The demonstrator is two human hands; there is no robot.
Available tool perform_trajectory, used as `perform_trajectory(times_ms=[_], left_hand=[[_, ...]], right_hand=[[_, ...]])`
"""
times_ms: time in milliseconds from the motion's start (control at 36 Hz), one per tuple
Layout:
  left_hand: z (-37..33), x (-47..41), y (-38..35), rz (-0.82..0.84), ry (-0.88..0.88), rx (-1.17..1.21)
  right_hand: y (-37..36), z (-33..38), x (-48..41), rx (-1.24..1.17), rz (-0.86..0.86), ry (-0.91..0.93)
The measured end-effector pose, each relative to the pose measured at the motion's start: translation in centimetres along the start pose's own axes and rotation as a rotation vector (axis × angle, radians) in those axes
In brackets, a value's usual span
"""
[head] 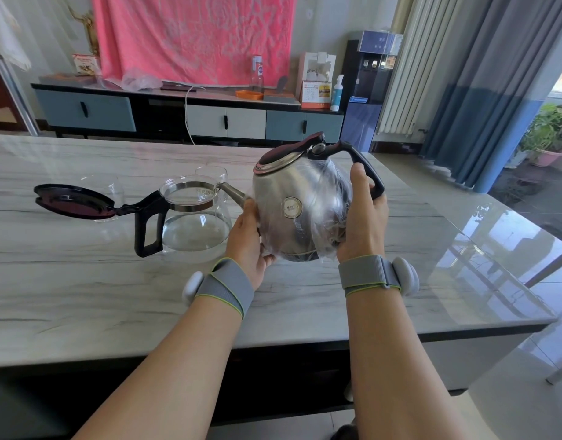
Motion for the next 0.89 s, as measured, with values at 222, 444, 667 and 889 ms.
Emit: perform_trajectory(times_ms=[222,444,667,889], left_hand=[[0.2,-0.4,0.3,-0.018,0.021,0.004],[0.4,-0.9,0.4,-0.007,0.042,0.027],[0.9,-0.9,0.4,-0.003,0.069,0.088],[1.5,-0.9,0.5,0.027,0.104,0.152]], right_hand=[[-0.1,0.0,0.0,0.002,0.008,0.000],[0.0,0.0,0.2,-0.003,0.010,-0.016],[0.0,-0.1,0.1,0.001,0.009,-0.026],[-0.2,-0.2,0.3,-0.006,0.019,-0.033]])
Point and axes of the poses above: each hand's wrist, its own x-axis away from the middle knuckle, its own y-axis out of the back of the hand, z = x × y, the point moved 7 cm from there along -x, towards the middle knuckle, and after that the axes turned 1 degree about -x, right-handed, at the moved point
